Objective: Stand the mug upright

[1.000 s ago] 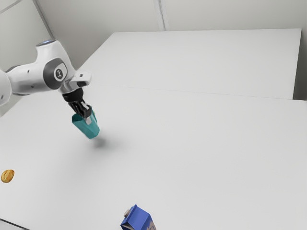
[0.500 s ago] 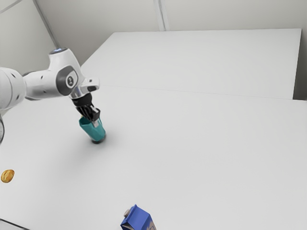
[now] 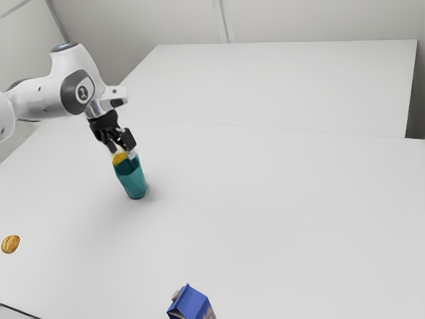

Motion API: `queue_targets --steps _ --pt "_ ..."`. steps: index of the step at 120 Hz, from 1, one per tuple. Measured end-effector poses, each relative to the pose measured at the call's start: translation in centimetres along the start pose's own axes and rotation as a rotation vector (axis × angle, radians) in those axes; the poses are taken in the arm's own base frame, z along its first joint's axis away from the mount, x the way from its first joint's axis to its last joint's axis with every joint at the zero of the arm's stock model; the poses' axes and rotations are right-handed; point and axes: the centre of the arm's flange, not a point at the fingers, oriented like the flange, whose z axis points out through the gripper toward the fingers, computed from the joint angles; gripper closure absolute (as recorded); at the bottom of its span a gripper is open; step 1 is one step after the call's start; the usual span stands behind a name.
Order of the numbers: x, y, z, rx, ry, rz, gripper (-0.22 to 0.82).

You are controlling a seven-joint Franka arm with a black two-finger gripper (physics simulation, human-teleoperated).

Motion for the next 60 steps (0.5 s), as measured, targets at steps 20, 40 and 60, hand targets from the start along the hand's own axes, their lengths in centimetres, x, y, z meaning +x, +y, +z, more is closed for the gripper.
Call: queue_targets --steps 20,40,60 --pt "-1.1 0.9 -7.3 0.011 0.035 -0.007 0.06" --pt "-2.4 1.9 -13.9 0.029 0.050 -0.007 0.03" --pt "-3.0 2.8 -14.9 0.016 0.011 0.000 0.01"
